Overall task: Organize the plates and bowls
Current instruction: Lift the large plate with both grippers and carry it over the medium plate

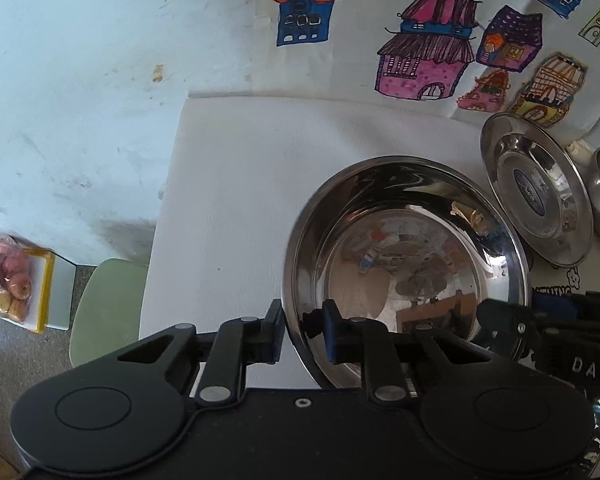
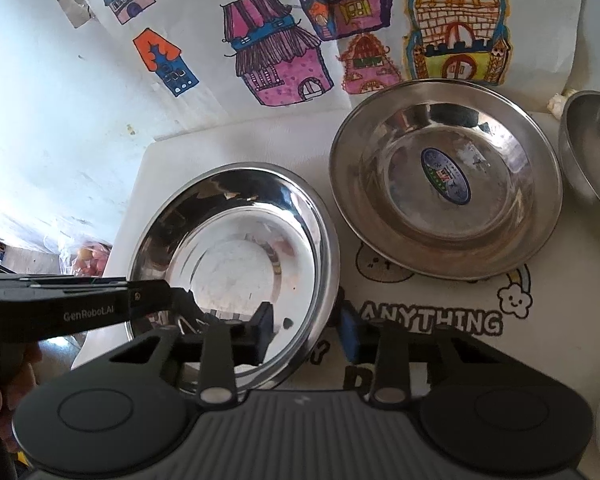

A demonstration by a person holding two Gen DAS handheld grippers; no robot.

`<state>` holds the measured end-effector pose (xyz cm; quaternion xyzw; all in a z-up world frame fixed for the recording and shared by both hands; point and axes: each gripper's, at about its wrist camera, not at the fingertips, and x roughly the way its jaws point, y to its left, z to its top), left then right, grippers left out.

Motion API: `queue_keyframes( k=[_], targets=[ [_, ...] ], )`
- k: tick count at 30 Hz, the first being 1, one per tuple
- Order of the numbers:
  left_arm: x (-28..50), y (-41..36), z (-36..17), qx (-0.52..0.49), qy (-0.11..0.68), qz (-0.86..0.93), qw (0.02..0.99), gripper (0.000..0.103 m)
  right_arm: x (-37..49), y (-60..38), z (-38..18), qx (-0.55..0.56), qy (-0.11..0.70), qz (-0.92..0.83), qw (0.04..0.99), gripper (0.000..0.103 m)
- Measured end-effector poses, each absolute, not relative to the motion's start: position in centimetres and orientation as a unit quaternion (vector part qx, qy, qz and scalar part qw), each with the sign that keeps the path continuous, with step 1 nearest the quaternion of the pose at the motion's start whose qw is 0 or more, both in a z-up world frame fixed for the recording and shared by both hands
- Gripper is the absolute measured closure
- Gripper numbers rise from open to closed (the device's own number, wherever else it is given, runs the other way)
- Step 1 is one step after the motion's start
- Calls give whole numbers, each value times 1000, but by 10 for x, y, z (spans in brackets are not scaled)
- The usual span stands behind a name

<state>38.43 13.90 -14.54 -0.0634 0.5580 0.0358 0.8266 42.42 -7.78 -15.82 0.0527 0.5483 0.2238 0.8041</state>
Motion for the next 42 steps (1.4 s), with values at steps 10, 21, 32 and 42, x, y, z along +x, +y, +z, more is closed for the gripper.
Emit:
queue_keyframes(
  k=[10, 21, 32, 42],
  targets=[
    [376, 140, -140, -54, 550, 36, 832, 84, 420, -79, -154, 44, 545, 228, 806, 83],
    [360, 129, -124, -41, 529, 37, 847, 84, 404, -86, -138, 41, 521, 237, 819, 83],
    [336, 104, -93, -45, 503, 9, 863, 84, 377, -116, -110, 41, 488, 240, 838, 82],
    [308, 33, -90, -15, 505, -75, 859, 84, 329, -184, -91, 47, 491, 195, 848, 81]
  ],
)
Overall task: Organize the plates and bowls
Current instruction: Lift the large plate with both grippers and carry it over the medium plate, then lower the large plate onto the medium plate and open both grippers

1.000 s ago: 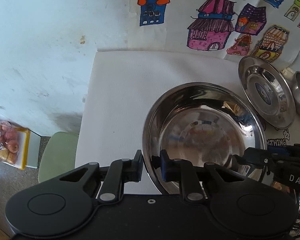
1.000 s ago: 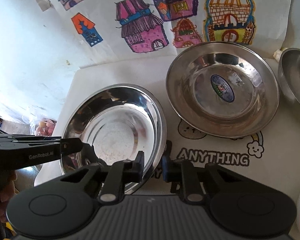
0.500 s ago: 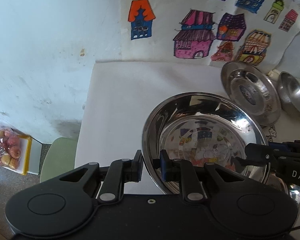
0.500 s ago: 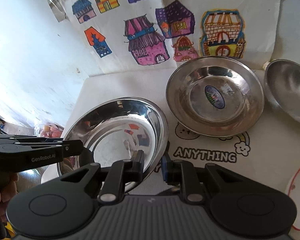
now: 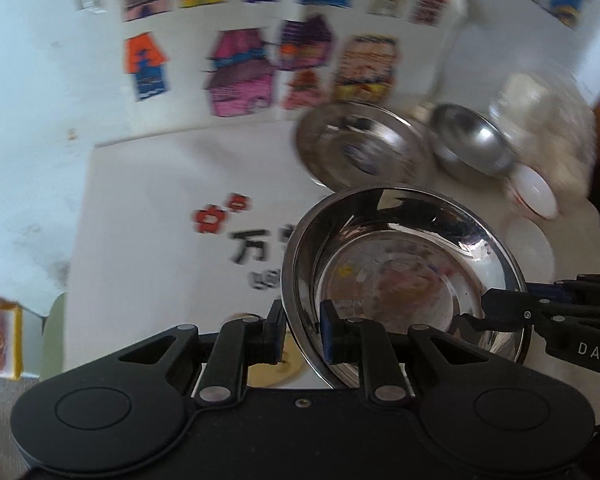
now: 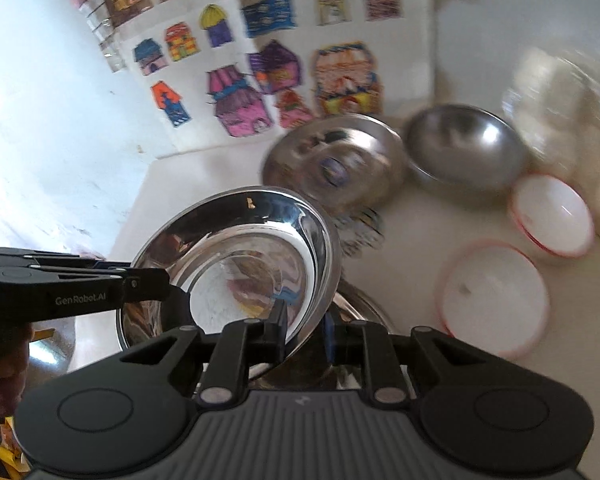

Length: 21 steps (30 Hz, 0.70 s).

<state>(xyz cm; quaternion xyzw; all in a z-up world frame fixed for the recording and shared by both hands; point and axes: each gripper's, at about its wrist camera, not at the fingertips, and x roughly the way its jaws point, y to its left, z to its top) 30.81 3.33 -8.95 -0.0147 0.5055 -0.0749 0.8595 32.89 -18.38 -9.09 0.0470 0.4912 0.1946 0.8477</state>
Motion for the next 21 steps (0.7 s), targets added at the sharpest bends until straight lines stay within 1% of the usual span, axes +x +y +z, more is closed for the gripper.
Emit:
queue_keyframes(
  k=[6, 14, 15, 21],
  targets=[
    [293, 3, -98, 23, 509, -109, 853, 84, 304, -212, -98, 46, 502, 170, 847, 81],
    [286, -11, -105, 49, 521, -113, 845, 81, 291, -220, -107, 34, 511, 161, 843, 81],
    [285, -11, -106, 52, 522, -112, 844, 81, 291, -219, -109, 12, 496, 159, 853, 81],
    [286, -15, -108, 73, 530, -111, 838, 80, 290, -212, -118, -14, 509, 164, 845, 78]
  ],
)
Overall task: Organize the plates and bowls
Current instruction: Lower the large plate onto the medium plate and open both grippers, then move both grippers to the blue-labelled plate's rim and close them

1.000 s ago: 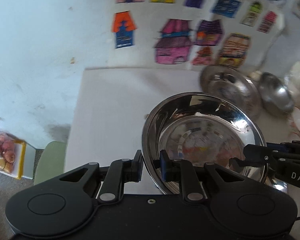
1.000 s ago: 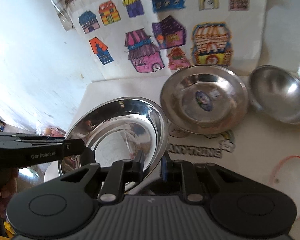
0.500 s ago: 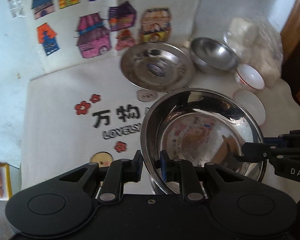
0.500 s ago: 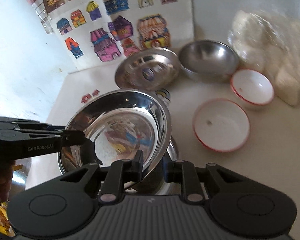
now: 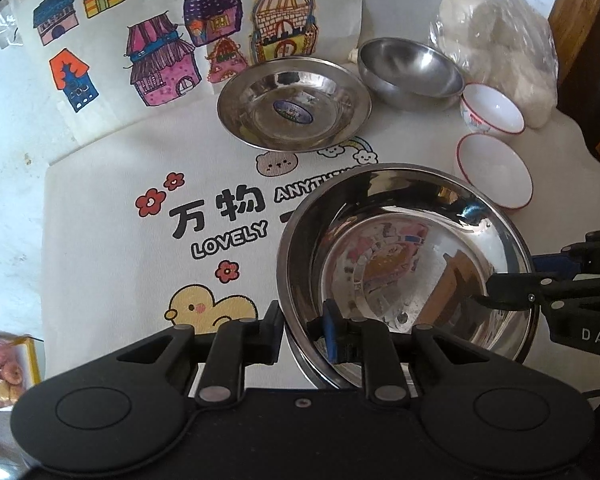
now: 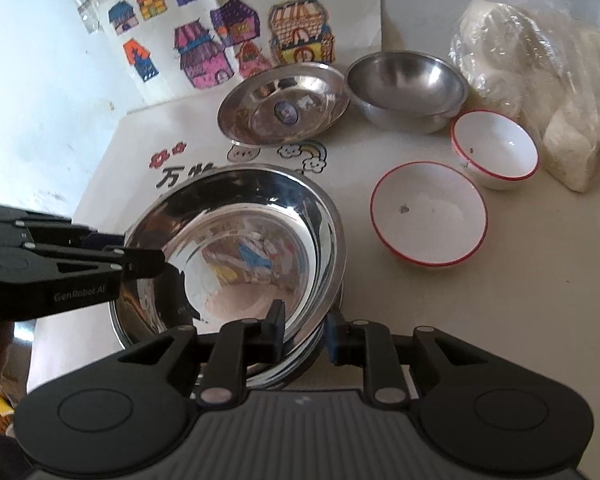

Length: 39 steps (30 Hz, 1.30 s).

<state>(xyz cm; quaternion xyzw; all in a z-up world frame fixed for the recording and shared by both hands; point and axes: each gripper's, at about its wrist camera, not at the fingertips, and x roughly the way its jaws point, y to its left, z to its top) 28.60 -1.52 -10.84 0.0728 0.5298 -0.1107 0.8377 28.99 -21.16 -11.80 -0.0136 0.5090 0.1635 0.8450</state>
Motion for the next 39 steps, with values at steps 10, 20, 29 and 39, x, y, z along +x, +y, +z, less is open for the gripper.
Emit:
queue_keyframes(
  k=[10, 20, 29, 39],
  targets=[
    [286, -13, -119, 77, 547, -113, 826, 79, 292, -206, -124, -36, 521, 167, 836, 77],
    [288, -11, -127, 74, 559, -111, 819, 78, 290, -200, -129, -39, 522, 168, 835, 74],
    [289, -5, -128, 57, 561, -110, 818, 68, 287, -193, -131, -54, 522, 167, 835, 63],
    [298, 19, -117, 9, 550, -73, 832, 19, 280, -189, -125, -65, 503, 160, 847, 32]
  ],
)
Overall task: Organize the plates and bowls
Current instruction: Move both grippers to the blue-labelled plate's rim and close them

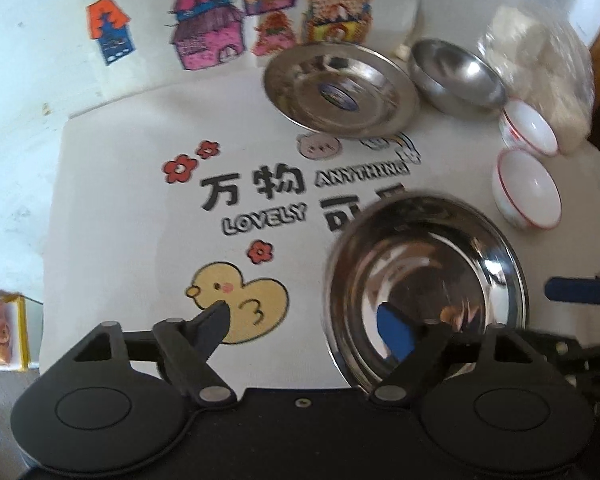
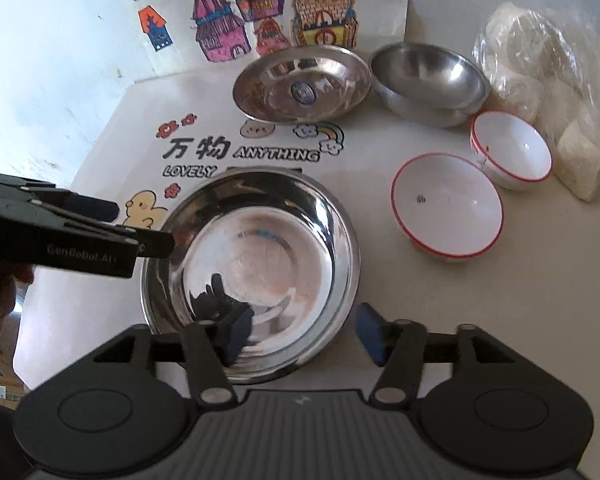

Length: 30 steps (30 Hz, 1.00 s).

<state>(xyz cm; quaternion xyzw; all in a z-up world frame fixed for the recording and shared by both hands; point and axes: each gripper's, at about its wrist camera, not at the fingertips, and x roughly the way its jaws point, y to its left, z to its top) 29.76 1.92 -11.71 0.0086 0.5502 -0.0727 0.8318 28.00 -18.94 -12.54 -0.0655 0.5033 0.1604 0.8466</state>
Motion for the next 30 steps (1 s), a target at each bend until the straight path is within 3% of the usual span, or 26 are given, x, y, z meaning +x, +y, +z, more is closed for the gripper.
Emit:
queue_keyframes(
  k=[7, 13, 30],
  targets=[
    [314, 41, -114, -42, 539, -56, 839, 2, 282, -187, -118, -39, 479, 163, 862, 0],
    [337, 65, -113, -89, 528, -44, 844, 1, 289, -184, -115, -8, 453, 165, 876, 0],
    [451, 73, -124, -68, 499, -45, 863, 1, 379, -175, -115, 48, 423, 142, 894, 0]
  ],
)
